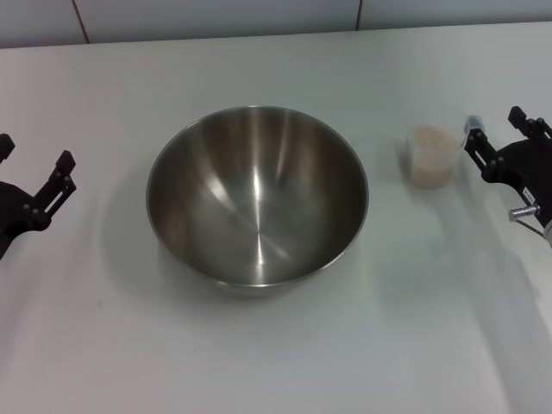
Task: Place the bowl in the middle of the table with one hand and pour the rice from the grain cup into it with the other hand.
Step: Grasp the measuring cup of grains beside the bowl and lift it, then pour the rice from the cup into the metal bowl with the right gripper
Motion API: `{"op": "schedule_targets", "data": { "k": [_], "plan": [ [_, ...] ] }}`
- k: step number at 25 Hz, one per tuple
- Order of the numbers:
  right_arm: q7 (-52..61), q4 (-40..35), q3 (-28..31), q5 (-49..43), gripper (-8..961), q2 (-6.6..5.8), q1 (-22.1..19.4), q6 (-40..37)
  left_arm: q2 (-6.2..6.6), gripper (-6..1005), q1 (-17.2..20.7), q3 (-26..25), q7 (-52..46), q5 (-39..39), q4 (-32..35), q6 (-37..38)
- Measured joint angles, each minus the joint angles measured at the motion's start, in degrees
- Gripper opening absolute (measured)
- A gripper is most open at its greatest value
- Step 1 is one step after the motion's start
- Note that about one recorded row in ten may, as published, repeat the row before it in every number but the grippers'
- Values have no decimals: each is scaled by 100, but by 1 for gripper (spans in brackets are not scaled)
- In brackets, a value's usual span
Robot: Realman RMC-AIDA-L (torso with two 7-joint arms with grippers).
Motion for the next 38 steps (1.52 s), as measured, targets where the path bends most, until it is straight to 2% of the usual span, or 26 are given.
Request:
{"op": "schedule_targets", "data": {
  "k": [3,5,7,12,13,14,16,17,18,19,20,21,22,23,24,25,31,33,34,35,37,38],
  "plan": [
    [0,21,6,1,702,2,11,-14,0,835,-3,8,0,0,-7,-9],
    [0,28,7,1,470,4,15,-16,0,835,-3,18,1,0,-4,-7],
    [0,35,7,1,425,7,15,-16,0,835,-3,51,3,-1,6,-6],
    [0,58,7,1,314,12,7,-55,47,835,20,495,3,0,59,-6],
    [0,66,8,2,292,14,-15,-167,111,835,38,839,3,0,104,-8],
    [0,69,8,1,270,16,-34,-248,111,835,38,839,3,0,104,-8],
    [0,71,7,1,225,21,-78,-485,283,835,109,1456,-11,4,236,-7],
    [0,71,7,1,199,21,-78,-485,283,835,109,1456,-11,4,236,-7],
    [0,71,7,1,172,21,-116,-719,444,835,160,1834,-77,8,303,42],
    [0,71,7,1,145,21,-116,-719,444,835,160,1834,-77,8,303,42],
    [0,48,7,1,119,13,-137,-927,590,835,212,2086,-145,47,352,129],
    [0,48,7,1,93,13,-137,-927,590,835,212,2086,-145,47,352,129],
    [0,23,7,1,66,8,-140,-1023,669,835,240,2191,-185,116,391,184],
    [0,-29,7,1,54,1,-130,-1224,765,835,278,2252,-261,339,466,254],
    [0,-29,7,1,41,1,-130,-1224,765,835,278,2252,-261,339,466,254],
    [0,-87,7,-1,29,-10,-102,-1450,817,835,298,2247,-324,565,532,271],
    [-401,-79,-69,-133,16,-11,56,-2321,846,835,286,2237,-385,978,661,248],
    [-1322,192,-78,-424,16,-5,202,-2727,840,835,276,2233,-386,1026,665,214],
    [-1322,192,-78,-424,16,-5,202,-2727,840,835,276,2233,-386,1026,665,214],
    [-2067,501,-75,-576,16,-5,327,-2827,839,835,272,2233,-386,1029,665,211],
    [-2405,635,-74,-639,16,-7,402,-2801,835,835,271,2233,-387,1031,666,210],
    [-3146,811,-68,-804,16,-3,516,-2668,831,835,270,2233,-387,1032,669,209]
  ]
}}
